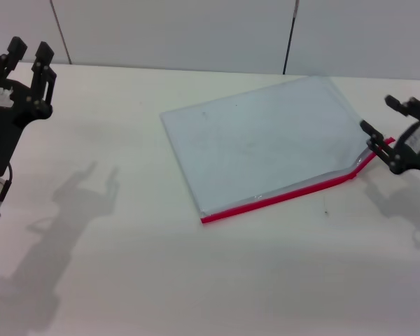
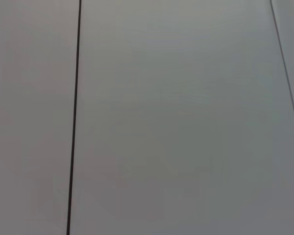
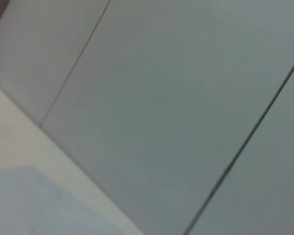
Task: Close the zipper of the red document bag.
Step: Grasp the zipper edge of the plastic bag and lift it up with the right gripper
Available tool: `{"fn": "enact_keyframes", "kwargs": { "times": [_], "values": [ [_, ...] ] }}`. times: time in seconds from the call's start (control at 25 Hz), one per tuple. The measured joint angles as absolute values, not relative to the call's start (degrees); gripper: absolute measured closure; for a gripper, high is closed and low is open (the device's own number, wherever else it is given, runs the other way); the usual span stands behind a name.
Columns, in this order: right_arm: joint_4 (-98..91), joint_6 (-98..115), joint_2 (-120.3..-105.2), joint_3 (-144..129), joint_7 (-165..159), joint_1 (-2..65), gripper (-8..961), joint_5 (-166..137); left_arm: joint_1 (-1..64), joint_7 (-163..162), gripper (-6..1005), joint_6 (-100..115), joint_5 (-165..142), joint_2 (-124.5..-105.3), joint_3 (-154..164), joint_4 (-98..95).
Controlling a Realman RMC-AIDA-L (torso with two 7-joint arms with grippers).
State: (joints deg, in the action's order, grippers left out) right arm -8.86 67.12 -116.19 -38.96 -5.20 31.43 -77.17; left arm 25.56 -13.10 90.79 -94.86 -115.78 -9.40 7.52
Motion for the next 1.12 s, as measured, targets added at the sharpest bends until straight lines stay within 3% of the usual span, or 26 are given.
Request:
{"fn": "enact_keyframes", "kwargs": {
  "times": [0.24,0.8,1.0,1.12],
  "values": [
    [-10.8,62.0,-116.43,-39.5,1.1,28.9,417,-77.2,25.4,-13.1,605,90.4,-94.7,-115.72,-9.4,7.5],
    [-7.0,58.5,-117.16,-36.0,21.8,30.1,415,-76.5,25.8,-13.1,605,89.4,-94.8,-115.66,-9.4,7.5],
    [-5.2,57.9,-117.19,-32.1,27.8,30.6,318,-76.5,25.8,-13.1,606,89.4,-94.8,-115.66,-9.4,7.5],
    [-3.4,58.4,-116.88,-29.8,25.7,31.2,319,-76.5,25.8,-13.1,606,89.4,-94.8,-115.66,-9.4,7.5]
  ]
}}
